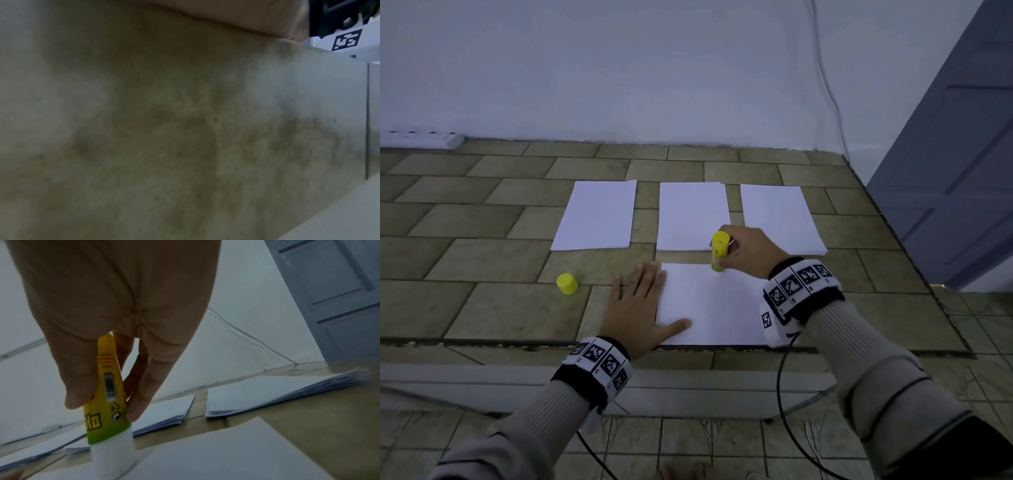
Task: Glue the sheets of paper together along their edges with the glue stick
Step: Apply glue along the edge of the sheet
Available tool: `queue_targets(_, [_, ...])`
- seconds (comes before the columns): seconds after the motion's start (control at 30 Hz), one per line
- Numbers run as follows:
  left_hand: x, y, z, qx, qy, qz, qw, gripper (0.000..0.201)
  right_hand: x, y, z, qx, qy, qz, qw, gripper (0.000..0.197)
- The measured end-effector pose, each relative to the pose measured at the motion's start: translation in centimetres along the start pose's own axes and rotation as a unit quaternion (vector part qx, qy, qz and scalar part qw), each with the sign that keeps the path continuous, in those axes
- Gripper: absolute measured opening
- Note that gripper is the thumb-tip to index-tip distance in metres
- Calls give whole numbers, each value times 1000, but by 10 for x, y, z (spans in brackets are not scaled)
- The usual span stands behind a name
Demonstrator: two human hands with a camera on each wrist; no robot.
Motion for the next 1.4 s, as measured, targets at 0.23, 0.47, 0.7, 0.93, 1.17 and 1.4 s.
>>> queue_targets(0.23, [1,1,1,11,-4,10,1000,124,21,6,53,-5,29,-53,998,16])
queue_targets(0.47, [1,1,0,26,-9,17,999,122,60,24,108,-14,-32,-65,997,23])
queue_targets(0.7, [1,0,0,23,-11,8,1000,122,67,30,113,-14,-35,-63,997,25])
queue_targets(0.93, [0,-1,0,19,-12,9,1000,121,59,42,87,25,-23,-7,999,18])
queue_targets(1.17, [0,-1,0,15,-12,9,1000,121,64,58,37,78,-51,30,995,15])
queue_targets(1.4, [0,-1,1,10,-9,1,1000,122,61,63,22,111,-56,54,991,21])
Point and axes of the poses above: each hand's wrist, its own z-axis away from the middle knuckle, its own y-axis out of the back of the hand, x = y × z, the point moved 6 cm from there along -z, towards the middle knuckle, and after that the axes turned 11 degrees about -y, right-handed, at the moved point
